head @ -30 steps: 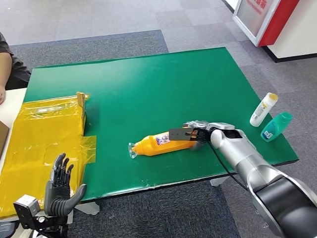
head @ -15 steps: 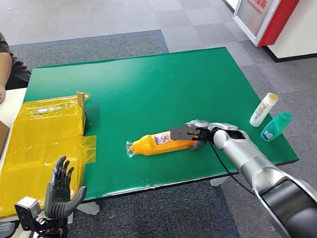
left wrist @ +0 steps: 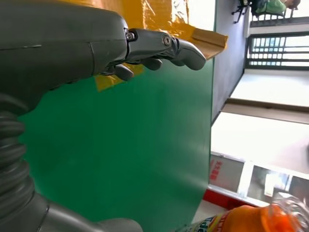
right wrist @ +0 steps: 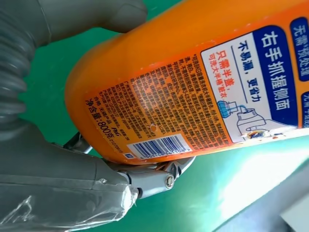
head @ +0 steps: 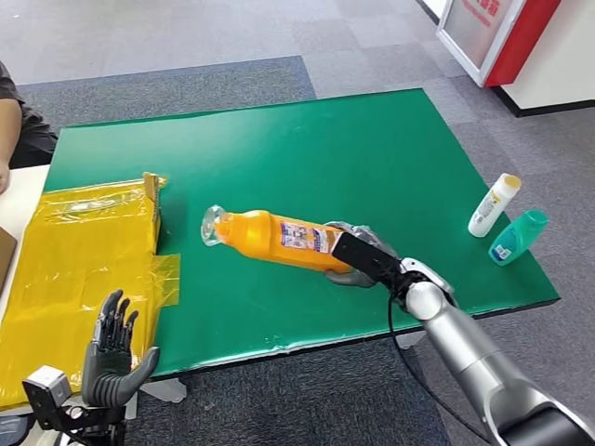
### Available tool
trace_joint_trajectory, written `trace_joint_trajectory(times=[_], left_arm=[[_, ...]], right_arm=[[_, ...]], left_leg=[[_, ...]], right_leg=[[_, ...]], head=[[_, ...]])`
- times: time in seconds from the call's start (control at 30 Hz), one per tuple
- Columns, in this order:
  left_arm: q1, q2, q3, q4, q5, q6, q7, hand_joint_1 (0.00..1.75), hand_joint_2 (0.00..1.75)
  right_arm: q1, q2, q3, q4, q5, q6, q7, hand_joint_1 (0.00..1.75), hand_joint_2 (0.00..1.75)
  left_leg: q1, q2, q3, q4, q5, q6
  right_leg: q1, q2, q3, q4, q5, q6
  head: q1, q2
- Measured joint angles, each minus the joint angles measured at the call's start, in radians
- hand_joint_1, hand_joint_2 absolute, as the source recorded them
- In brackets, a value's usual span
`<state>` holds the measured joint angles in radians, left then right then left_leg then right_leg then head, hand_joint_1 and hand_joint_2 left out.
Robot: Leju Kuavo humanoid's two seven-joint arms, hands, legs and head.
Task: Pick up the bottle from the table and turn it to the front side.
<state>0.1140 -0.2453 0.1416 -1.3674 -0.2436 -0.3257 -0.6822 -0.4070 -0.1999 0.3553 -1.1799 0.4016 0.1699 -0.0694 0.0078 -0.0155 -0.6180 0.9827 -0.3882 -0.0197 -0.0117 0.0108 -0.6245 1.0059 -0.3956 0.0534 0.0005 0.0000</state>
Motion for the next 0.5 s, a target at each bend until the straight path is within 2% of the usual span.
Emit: trace_joint_trajectory(times=[0.23,0.33,0.5], left_arm=[[-0.089,0.005,-0.062,-0.016,-0.013,0.018,0.035,0.00,1.75],[-0.128,0.013,-0.106,-0.032,-0.006,0.010,0.051,0.00,1.75],[-0.184,0.037,-0.189,-0.065,-0.055,0.048,0.076,0.00,1.75]], right_arm=[[0.058,0.196,-0.059,-0.004,0.007,-0.048,-0.116,1.75,1.75],[0.057,0.258,-0.071,0.016,0.025,-0.053,-0.145,1.75,1.75],[0.042,0.337,-0.084,0.066,0.057,-0.059,-0.169,1.75,1.75]], left_leg=[[0.001,0.000,0.000,0.000,0.002,-0.002],[0.001,0.000,0.000,0.000,0.002,-0.002],[0.001,0.000,0.000,0.000,0.002,-0.001]], right_leg=[[0.001,0.000,0.000,0.001,0.000,-0.001],[0.001,0.000,0.000,0.001,0.001,-0.001],[0.001,0.000,0.000,0.001,0.001,-0.001]], head=[[0.000,0.000],[0.000,0.000],[0.000,0.000]])
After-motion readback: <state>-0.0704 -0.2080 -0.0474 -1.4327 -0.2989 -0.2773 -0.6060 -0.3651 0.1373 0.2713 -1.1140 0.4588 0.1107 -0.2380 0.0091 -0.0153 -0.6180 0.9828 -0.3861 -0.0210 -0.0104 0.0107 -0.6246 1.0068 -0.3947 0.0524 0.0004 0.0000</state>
